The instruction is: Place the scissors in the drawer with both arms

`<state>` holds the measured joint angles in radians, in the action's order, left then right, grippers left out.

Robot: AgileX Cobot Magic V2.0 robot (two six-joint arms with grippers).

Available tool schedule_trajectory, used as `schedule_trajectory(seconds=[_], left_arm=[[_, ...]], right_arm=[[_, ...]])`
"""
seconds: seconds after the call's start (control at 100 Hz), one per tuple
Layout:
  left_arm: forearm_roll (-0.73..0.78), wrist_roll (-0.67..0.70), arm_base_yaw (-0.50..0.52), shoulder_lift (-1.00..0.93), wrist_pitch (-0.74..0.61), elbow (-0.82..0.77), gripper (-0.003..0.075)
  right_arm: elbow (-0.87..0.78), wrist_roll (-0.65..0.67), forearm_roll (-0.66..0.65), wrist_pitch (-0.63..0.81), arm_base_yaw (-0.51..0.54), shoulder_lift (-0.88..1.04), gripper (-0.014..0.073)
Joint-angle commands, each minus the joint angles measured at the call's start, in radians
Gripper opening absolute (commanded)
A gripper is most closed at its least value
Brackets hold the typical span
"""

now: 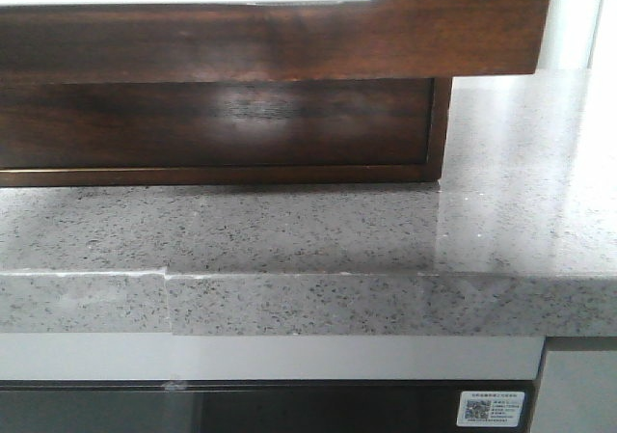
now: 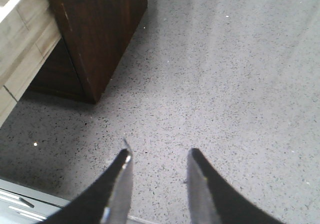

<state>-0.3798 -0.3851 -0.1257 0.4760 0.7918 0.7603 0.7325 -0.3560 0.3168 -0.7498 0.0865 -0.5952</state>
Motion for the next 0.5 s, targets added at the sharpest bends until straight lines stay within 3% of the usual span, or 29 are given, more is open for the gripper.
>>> schedule_trajectory(seconds=[0.0, 0.16, 0.27, 0.49], left_arm=[[-0.021, 0.010, -0.008, 0.016, -0.075, 0.026, 0.0300], [-0.021, 0.010, -0.008, 0.016, -0.075, 0.026, 0.0106], [-0.021, 0.010, -0.008, 0.016, -0.075, 0.026, -0.0011], [-0.025, 0.017, -0.008, 0.016, -0.039, 0.026, -0.0020]], right_arm=[[0.023, 0.000, 0.017, 0.077, 0.005, 0.001, 0.0129], [0.023, 0.000, 0.017, 0.077, 0.005, 0.001, -0.0056], [0.023, 0.000, 0.017, 0.077, 0.005, 0.001, -0.0069], [0.023, 0.000, 0.017, 0.069, 0.005, 0.001, -0.0069]])
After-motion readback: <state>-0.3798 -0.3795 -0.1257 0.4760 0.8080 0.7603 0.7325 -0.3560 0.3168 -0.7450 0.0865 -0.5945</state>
